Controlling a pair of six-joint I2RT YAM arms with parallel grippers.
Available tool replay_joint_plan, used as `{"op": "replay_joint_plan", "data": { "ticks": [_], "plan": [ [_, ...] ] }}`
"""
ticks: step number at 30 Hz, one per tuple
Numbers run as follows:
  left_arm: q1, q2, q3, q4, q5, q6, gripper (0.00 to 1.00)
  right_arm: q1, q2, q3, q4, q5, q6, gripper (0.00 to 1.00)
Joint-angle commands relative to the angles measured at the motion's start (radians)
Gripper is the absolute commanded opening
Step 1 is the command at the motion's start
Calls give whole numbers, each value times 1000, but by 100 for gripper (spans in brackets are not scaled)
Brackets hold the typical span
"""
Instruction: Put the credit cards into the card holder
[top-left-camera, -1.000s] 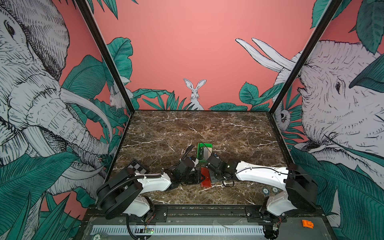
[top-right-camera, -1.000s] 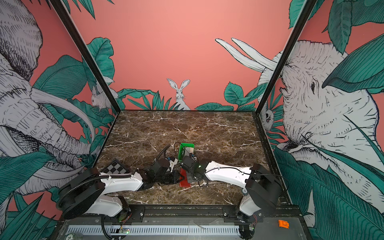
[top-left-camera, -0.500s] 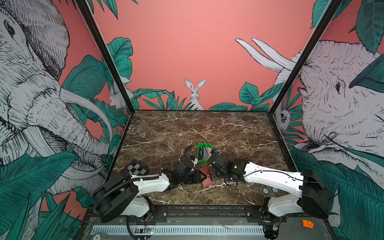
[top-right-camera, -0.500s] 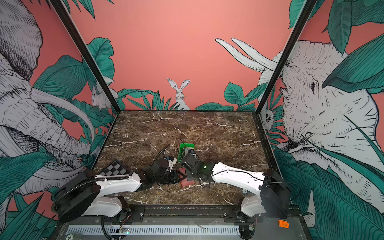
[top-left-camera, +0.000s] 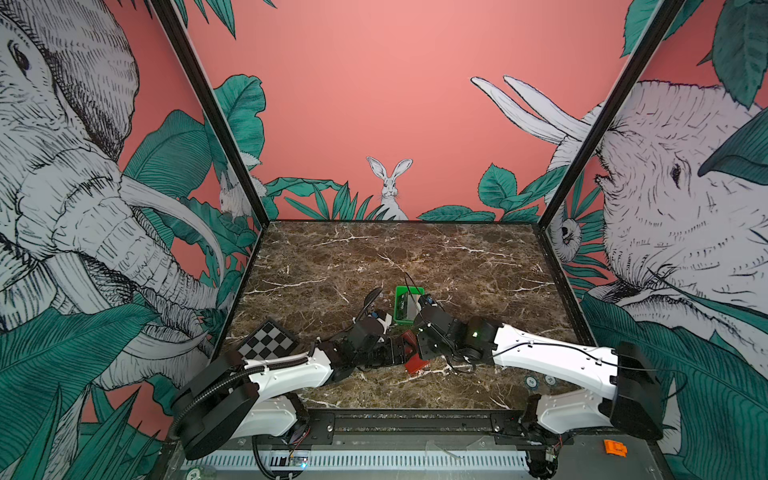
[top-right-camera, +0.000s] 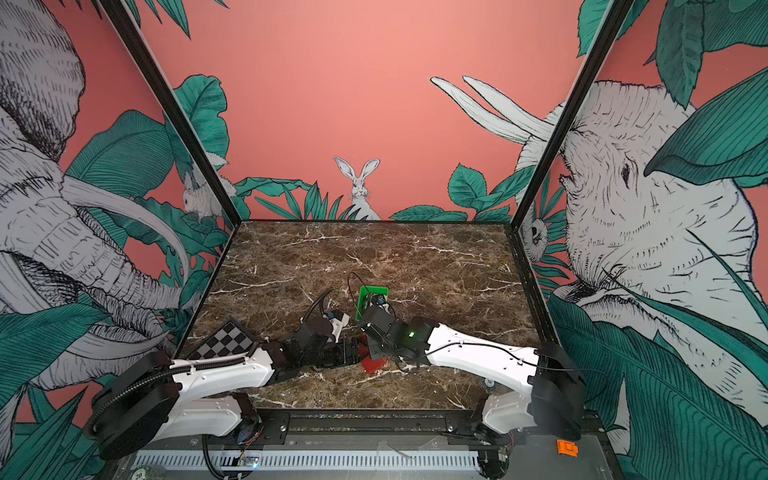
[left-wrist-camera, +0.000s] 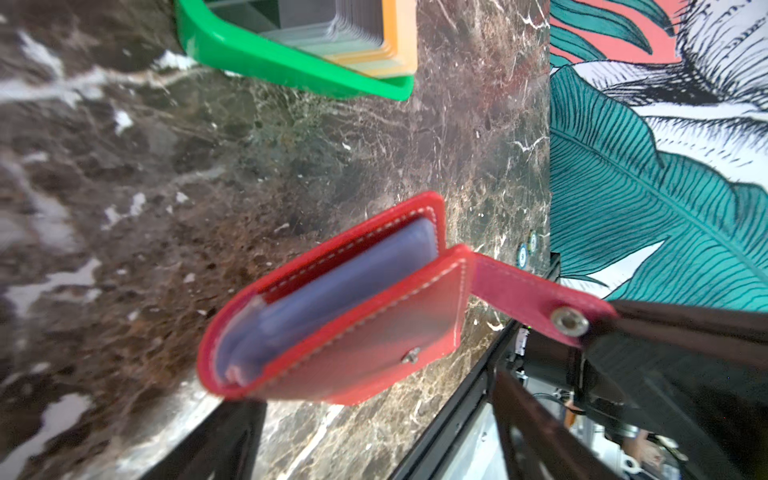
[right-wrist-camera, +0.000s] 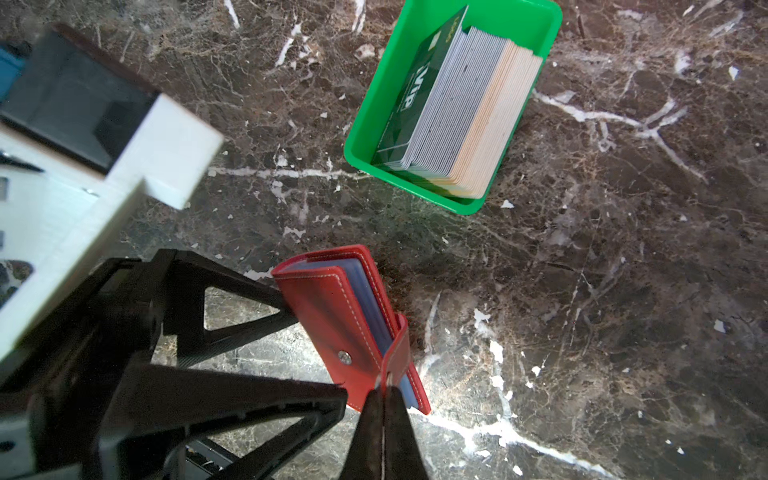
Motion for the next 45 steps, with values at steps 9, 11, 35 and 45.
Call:
{"op": "replay_joint_plan", "data": {
  "ticks": [9,11,35,45],
  "plan": [
    [-4,6,-3,-25,-23,-6,96,23,-29,37,-11,26,-19,0],
    [-4,11,-4,-26,-27,-9,88,24,-28,34,-12,26,-16,0],
    [88,-116,-95,-165,-30,48,64,24,-31,10,-96,109,51,27],
    [127,-126,-138,-103,13,49,63,24,34,2,93,-67,22,35]
  ]
}}
